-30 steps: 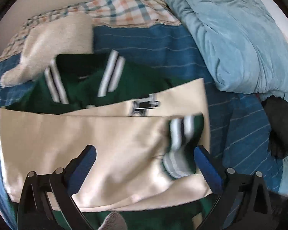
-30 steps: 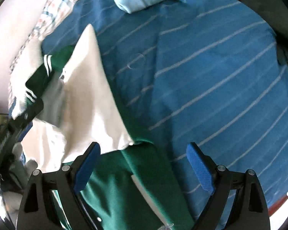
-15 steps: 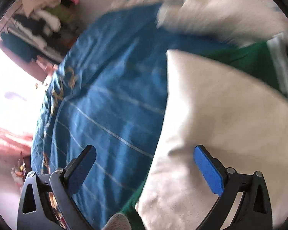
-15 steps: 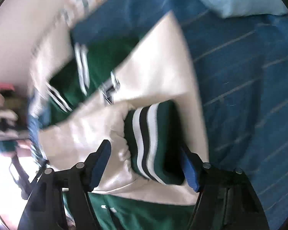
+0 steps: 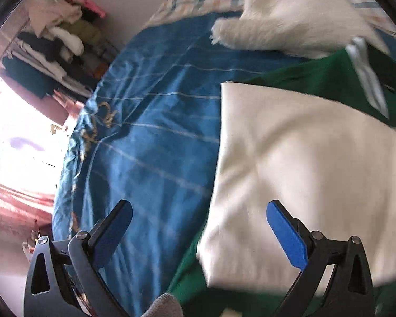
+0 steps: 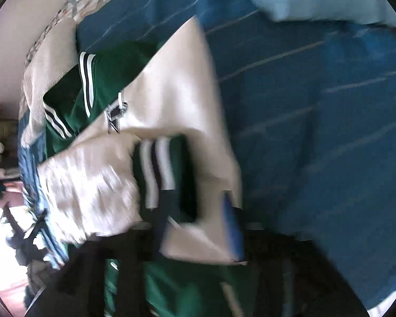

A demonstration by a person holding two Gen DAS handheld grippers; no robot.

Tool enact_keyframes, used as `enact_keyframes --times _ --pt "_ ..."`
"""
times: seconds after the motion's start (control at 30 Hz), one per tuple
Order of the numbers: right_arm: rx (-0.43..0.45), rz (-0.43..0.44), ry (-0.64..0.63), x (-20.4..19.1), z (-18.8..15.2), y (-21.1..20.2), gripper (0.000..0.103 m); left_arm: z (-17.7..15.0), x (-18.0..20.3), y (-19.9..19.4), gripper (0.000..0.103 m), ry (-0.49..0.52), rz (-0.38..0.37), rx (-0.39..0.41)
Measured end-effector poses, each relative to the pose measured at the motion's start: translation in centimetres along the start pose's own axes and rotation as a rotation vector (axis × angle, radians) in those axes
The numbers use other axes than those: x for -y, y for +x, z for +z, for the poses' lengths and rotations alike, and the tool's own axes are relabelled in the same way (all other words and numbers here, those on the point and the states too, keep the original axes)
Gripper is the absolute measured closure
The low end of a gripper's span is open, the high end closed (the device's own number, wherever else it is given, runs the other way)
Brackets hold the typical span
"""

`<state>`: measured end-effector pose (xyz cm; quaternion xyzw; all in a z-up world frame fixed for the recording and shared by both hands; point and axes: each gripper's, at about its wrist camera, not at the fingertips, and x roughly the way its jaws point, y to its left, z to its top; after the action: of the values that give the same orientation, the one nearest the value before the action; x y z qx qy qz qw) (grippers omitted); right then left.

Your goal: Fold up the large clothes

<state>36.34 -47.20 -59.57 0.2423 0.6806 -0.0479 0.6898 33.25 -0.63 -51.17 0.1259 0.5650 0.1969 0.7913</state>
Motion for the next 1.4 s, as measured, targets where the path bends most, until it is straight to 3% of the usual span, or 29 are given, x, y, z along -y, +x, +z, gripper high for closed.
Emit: enact_keyframes --times 0.07,0.13,0.27,0.3,0.33,0.37,0.47,0.53,0.67,0.7,0.73,0.77,0.83,0.93,1.03,1.1,1.27,1.33,1.4 --pt "-0.064 -0.053 -0.004 1.7 -2.6 0.0 0.041 -2.8 0.6 -1.6 0.000 0.039 0.045 0.010" --pt "-0.114 -0.051 -0.042 1.9 -4.2 1.1 0.041 -6.0 1.8 -1.7 0.000 0.076 0.054 -0.014" --pt "-0.194 -0.089 -0.169 0.7 -7.1 5.5 0.041 -10.4 5.1 0.9 0.000 0.124 0.026 -0.100" --pt "-0.181 -0.107 -0.172 1.1 -7.5 5.7 0.049 -11.2 5.9 1.8 0.000 0.135 0.033 -0.112" --pt "-0.128 -0.190 -0.162 1.7 -7.5 5.8 0.065 -11.7 6.5 2.4 0.000 0.147 0.047 -0.093" --pt "-0.096 -0.209 -0.107 3.2 -7.2 5.3 0.090 -12.0 6.7 2.6 0.000 0.151 0.055 -0.068" --pt "-0.098 -0.105 0.122 9.0 -6.9 4.2 0.087 -11.8 6.4 2.7 0.000 0.135 0.042 -0.058" --pt "-0.131 -0.067 0.175 10.6 -7.0 4.2 0.079 -11.8 5.9 2.8 0.000 0.106 0.011 -0.054" --pt "-0.151 0.020 0.163 11.0 -7.3 2.8 0.058 -12.0 4.5 3.3 0.000 -0.010 -0.090 -0.068" --pt "-0.141 0.050 0.136 10.8 -7.3 2.6 0.058 -12.0 4.4 3.4 0.000 -0.029 -0.111 -0.080" --pt "-0.126 -0.031 0.098 10.9 -7.4 2.8 0.059 -11.9 3.9 3.6 0.000 -0.049 -0.138 -0.099" --pt "-0.123 -0.168 0.064 11.3 -7.5 3.6 0.059 -11.8 3.7 3.8 0.000 -0.057 -0.156 -0.112" --pt "-0.139 -0.188 0.113 11.6 -7.7 4.3 0.058 -11.5 3.2 4.0 0.000 -0.064 -0.191 -0.150" --pt "-0.098 -0.282 0.073 8.4 -8.4 1.8 0.058 -11.6 2.4 2.9 0.000 -0.053 -0.125 -0.194" --pt "-0.073 -0.176 0.022 2.9 -11.2 -0.4 0.055 -13.1 1.4 0.2 0.000 -0.037 -0.078 -0.178" --pt "-0.171 -0.048 -0.004 -0.4 -14.3 0.5 0.055 -15.1 1.5 -1.4 0.000 0.013 -0.045 -0.177" --pt "-0.410 0.096 0.001 -6.2 -21.7 8.4 0.053 -20.4 2.5 -1.8 0.000 0.142 -0.024 -0.212" --pt "-0.426 0.036 -0.023 -7.3 -23.3 10.7 0.052 -22.3 2.7 -1.7 0.000 0.166 -0.042 -0.220" --pt "-0.356 -0.069 -0.057 -8.3 -24.3 11.0 0.056 -22.9 2.7 -2.1 0.000 0.186 -0.054 -0.206"
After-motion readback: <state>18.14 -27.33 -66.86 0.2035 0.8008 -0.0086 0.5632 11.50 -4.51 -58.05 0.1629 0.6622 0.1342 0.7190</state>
